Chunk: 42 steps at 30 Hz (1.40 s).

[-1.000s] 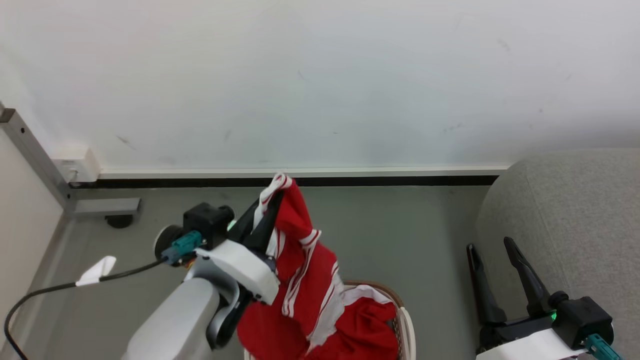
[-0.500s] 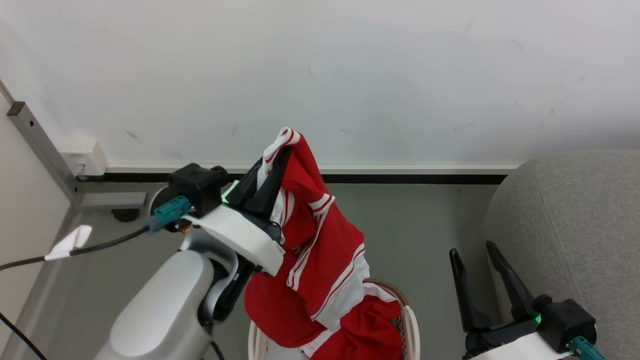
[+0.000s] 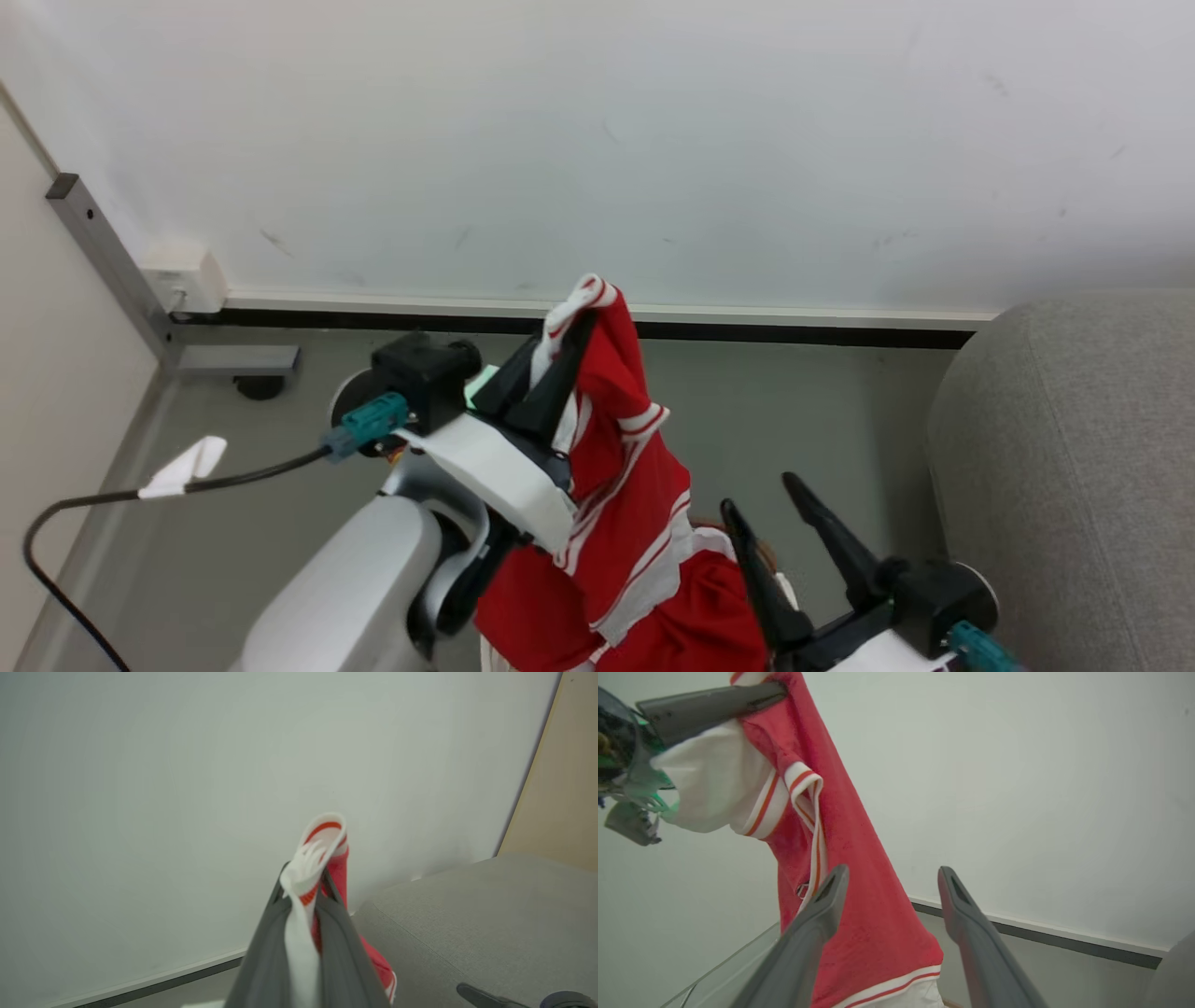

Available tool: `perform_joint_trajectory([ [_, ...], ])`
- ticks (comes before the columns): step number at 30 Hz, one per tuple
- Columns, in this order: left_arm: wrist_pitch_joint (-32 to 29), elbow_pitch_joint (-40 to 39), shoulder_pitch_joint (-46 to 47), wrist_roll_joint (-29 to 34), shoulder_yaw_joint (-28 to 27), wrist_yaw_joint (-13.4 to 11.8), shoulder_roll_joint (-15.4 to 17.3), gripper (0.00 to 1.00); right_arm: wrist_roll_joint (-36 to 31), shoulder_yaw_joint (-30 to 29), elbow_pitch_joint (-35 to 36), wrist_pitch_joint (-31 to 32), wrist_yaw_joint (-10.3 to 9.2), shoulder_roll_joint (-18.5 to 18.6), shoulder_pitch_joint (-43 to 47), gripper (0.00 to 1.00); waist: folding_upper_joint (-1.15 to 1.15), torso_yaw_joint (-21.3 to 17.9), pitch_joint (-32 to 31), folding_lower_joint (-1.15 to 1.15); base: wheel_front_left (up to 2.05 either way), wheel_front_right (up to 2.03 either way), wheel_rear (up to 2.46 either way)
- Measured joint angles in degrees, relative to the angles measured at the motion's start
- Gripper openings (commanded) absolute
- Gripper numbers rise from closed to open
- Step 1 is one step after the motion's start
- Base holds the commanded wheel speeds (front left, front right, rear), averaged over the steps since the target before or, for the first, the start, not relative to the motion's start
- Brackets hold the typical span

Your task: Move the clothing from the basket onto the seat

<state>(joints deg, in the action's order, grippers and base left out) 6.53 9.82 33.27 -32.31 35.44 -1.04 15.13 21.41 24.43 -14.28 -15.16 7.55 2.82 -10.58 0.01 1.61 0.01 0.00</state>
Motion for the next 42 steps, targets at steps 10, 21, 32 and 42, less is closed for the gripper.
perform_joint_trajectory([
  [10,-1.0,-1.2,-1.3,0.3,5.9,1.6,-4.8,0.0,1.3,10.0,-9.4,0.0,0.0,0.4,-6.5,1.0,0.0,4.5,0.0,0.0,0.0,0.0,0.0],
  [21,-2.5,-3.7,-3.4,0.6,13.0,3.7,-7.8,0.0,0.3,8.1,-21.1,0.0,0.0,0.1,-9.7,1.0,0.0,10.3,-0.8,0.0,0.0,0.0,0.0],
  [32,-3.4,-6.6,-3.8,0.7,14.1,3.9,-7.9,0.0,2.6,8.2,-24.0,0.0,0.0,0.1,-11.5,0.0,0.0,13.7,-1.2,0.0,0.0,0.0,0.0],
  [42,-2.4,-5.5,-3.9,0.1,12.0,2.7,-6.1,0.0,3.3,8.2,-21.4,0.0,0.0,0.0,-11.1,0.0,0.0,11.9,-1.1,0.0,0.0,0.0,0.0],
])
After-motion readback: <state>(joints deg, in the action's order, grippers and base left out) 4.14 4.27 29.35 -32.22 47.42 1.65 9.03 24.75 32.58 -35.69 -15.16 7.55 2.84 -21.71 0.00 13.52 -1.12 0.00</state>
